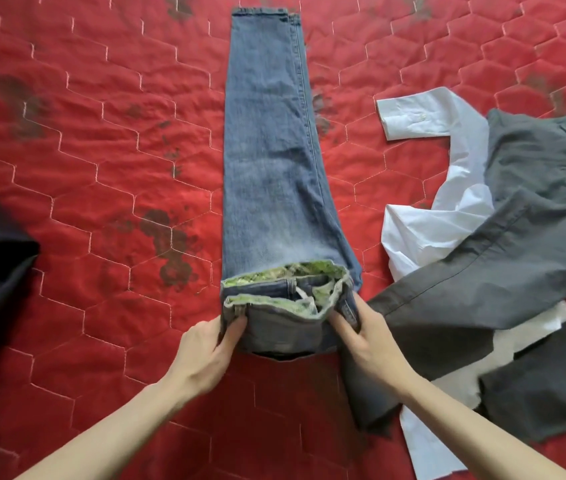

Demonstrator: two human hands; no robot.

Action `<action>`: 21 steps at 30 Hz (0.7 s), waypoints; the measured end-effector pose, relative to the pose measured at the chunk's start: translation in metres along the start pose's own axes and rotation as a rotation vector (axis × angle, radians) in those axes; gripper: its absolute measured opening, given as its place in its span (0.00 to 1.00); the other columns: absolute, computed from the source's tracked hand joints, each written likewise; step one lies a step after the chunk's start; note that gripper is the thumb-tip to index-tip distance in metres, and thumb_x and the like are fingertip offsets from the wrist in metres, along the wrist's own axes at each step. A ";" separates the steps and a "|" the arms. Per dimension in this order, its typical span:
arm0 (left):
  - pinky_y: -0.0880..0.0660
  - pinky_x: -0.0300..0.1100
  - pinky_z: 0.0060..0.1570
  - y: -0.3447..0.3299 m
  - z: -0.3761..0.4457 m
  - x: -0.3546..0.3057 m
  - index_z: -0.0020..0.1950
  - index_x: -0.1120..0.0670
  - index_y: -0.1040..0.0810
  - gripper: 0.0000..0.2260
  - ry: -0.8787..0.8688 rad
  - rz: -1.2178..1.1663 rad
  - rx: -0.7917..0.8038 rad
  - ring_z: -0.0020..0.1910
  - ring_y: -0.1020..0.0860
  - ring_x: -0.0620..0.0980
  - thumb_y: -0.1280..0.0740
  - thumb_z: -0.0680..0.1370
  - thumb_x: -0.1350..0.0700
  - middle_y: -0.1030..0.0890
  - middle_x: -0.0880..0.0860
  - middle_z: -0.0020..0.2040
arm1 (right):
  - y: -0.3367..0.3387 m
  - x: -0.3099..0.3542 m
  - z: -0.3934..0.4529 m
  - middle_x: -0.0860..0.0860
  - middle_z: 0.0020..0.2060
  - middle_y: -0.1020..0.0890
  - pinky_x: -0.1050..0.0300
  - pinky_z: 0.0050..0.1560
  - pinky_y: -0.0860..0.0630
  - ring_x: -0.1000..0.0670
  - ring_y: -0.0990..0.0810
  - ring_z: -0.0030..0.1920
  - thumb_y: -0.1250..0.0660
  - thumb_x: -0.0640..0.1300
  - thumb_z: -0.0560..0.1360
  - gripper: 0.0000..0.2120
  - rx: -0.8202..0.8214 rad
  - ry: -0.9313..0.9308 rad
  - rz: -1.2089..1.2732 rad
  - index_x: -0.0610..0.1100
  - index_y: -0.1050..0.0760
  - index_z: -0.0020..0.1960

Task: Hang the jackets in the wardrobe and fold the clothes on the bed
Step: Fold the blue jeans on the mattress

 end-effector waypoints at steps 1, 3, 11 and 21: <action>0.37 0.50 0.36 0.000 0.006 -0.002 0.32 0.49 0.33 0.33 0.068 -0.015 0.000 0.30 0.30 0.53 0.56 0.74 0.22 0.30 0.48 0.26 | -0.003 0.002 0.007 0.57 0.48 0.14 0.61 0.52 0.23 0.65 0.22 0.48 0.33 0.46 0.83 0.07 -0.031 -0.006 0.008 0.50 0.22 0.61; 0.33 0.51 0.39 0.000 0.019 -0.003 0.33 0.56 0.31 0.38 0.192 -0.025 0.008 0.31 0.30 0.51 0.58 0.72 0.23 0.26 0.50 0.29 | -0.009 0.001 0.022 0.56 0.46 0.14 0.61 0.51 0.24 0.62 0.19 0.46 0.35 0.47 0.84 0.08 -0.091 -0.013 -0.031 0.49 0.22 0.62; 0.26 0.56 0.48 -0.010 0.067 0.019 0.27 0.58 0.26 0.37 0.497 -0.168 -0.109 0.41 0.19 0.61 0.47 0.83 0.31 0.17 0.62 0.35 | -0.021 -0.033 0.061 0.41 0.33 0.22 0.41 0.39 0.28 0.33 0.23 0.38 0.42 0.55 0.85 0.15 -0.362 -0.255 -0.305 0.50 0.36 0.42; 0.35 0.55 0.75 -0.028 0.039 -0.039 0.76 0.60 0.28 0.24 -0.487 0.476 -0.260 0.75 0.31 0.59 0.39 0.83 0.49 0.28 0.58 0.76 | -0.021 0.006 0.043 0.44 0.73 0.27 0.48 0.74 0.33 0.45 0.29 0.74 0.42 0.46 0.85 0.22 -0.334 0.309 -0.645 0.40 0.30 0.77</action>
Point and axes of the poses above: each hand's wrist, its own z-axis towards the middle knuckle, its own y-axis out of the back of the hand, x = y × z, the point moved 3 cm from there along z, towards the middle knuckle
